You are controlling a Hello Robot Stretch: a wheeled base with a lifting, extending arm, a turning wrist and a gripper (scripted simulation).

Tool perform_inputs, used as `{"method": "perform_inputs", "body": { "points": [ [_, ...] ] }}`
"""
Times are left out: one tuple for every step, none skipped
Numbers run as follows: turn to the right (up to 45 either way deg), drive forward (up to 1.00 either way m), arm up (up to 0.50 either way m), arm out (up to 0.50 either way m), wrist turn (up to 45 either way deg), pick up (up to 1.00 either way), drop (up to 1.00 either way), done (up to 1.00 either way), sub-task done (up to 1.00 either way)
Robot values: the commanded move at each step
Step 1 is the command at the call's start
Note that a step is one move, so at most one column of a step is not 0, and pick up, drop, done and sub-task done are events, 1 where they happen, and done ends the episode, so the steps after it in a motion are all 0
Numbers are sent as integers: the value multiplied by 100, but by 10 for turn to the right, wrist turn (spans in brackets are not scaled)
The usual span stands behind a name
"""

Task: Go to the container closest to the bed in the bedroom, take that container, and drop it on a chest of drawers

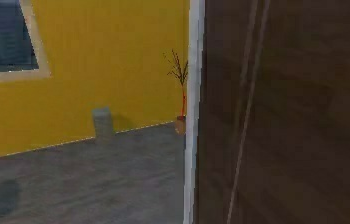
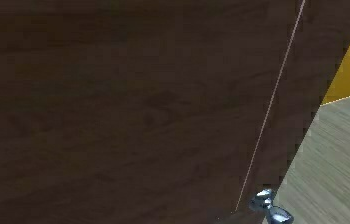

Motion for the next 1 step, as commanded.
{"method": "perform_inputs", "body": {
  "points": [
    [-450,0,0,0,0,0,0,0,0]
  ]
}}
